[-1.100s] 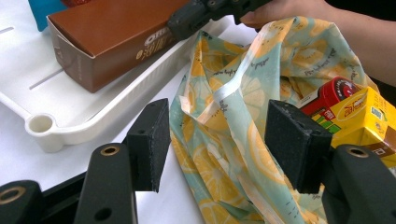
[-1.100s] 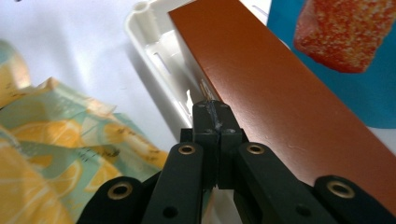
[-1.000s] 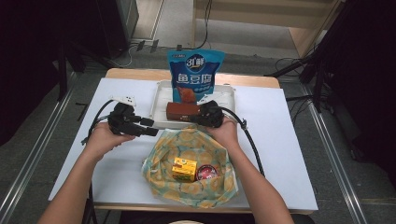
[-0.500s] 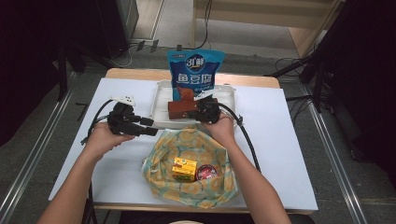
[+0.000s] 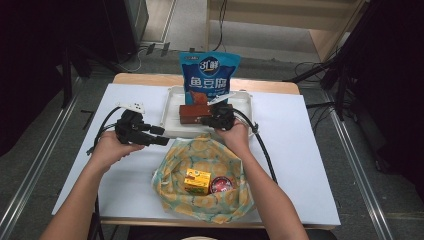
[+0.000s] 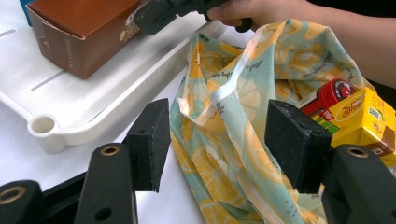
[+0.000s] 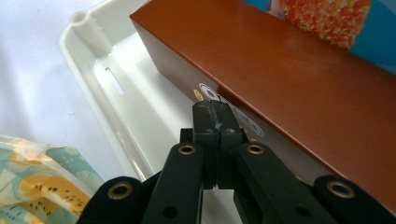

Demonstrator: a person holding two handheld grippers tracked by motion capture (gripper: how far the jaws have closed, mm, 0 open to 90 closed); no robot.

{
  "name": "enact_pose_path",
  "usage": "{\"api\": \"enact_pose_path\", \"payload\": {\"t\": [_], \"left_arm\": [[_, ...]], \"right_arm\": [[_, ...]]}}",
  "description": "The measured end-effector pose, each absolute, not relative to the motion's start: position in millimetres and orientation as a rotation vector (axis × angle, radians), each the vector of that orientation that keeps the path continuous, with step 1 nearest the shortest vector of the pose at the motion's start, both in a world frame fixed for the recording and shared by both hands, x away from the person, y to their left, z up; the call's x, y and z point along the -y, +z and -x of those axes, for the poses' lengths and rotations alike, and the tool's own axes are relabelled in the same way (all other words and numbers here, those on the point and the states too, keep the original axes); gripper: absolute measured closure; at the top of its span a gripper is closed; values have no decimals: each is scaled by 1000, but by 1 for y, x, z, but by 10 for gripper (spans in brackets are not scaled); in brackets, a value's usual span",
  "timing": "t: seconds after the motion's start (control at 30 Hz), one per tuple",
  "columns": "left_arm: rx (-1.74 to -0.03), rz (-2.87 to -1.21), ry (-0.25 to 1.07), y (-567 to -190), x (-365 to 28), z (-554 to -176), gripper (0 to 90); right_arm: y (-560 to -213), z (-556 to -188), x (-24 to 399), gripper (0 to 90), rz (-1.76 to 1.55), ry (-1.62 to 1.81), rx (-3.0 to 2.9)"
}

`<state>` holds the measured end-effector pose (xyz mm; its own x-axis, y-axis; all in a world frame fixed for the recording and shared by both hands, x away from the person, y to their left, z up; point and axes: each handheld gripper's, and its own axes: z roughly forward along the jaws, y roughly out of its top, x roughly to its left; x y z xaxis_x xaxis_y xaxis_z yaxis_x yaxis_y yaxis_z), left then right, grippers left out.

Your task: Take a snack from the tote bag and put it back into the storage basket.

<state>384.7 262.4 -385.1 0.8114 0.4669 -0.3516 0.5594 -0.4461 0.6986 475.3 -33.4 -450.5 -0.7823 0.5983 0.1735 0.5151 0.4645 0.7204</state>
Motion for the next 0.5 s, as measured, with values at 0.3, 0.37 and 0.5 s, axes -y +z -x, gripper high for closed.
{"api": "enact_pose_path", "payload": {"t": [0.3,0.37,0.5], "left_arm": [[-747,-2115,-133,-385,-262,-384,411],[-748,-2114,-133,-385,-262,-384,410],[-740,-2119,-133,-385,-261,-383,410]], "right_arm": [[-450,-484,22,900,-1003,1191,-2590],[-450,-486,21,900,-1020,1170,-2596],[-451,-491,20,900,-1029,1149,-2580]]}}
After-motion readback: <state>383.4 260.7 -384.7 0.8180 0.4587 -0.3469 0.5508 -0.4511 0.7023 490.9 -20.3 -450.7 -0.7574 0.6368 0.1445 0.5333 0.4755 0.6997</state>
